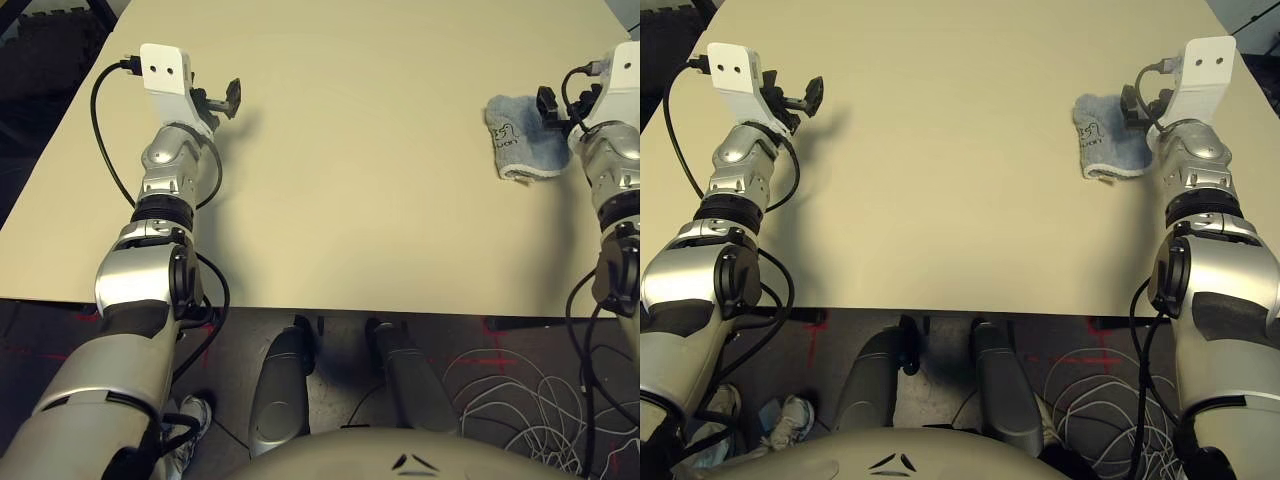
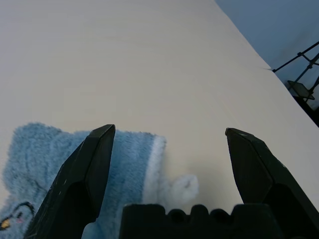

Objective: Wipe the water off the table with a rag.

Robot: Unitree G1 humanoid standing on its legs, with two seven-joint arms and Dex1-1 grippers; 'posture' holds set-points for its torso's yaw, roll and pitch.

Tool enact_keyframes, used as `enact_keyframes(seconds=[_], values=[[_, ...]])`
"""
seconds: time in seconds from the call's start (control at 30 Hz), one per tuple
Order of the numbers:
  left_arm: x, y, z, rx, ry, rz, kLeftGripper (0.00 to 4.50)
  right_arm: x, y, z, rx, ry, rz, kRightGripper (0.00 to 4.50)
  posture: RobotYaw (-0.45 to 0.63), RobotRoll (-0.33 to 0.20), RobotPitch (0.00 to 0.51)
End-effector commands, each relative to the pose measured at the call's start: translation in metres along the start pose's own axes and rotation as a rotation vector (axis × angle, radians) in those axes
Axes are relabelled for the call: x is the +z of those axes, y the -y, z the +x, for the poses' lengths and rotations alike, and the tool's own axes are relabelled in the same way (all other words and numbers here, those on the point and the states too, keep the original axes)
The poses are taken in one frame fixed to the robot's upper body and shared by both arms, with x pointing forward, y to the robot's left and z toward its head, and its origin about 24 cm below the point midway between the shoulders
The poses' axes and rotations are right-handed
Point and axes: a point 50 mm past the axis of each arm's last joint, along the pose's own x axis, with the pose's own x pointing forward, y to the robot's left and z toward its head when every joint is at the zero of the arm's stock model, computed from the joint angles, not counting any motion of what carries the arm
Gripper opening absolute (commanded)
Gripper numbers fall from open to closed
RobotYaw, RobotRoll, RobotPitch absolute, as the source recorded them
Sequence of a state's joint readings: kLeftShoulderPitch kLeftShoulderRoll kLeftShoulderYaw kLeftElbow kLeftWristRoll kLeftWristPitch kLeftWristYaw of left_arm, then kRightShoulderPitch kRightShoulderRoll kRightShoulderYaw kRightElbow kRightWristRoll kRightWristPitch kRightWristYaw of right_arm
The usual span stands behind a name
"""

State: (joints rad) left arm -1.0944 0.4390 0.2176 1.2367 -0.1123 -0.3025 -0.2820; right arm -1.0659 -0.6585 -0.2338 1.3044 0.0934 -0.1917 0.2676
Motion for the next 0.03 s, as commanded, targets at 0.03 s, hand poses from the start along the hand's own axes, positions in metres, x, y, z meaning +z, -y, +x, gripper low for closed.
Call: enact_keyframes(seconds=[0.03], values=[[-0.0112,-0.0009,-0.0036,0.033,-0.036,-0.016,4.5,-0.0141,0.0126,-0.0076,-0.032,-0.035,-0.005,4.46,-0.1,0.0,0.252]])
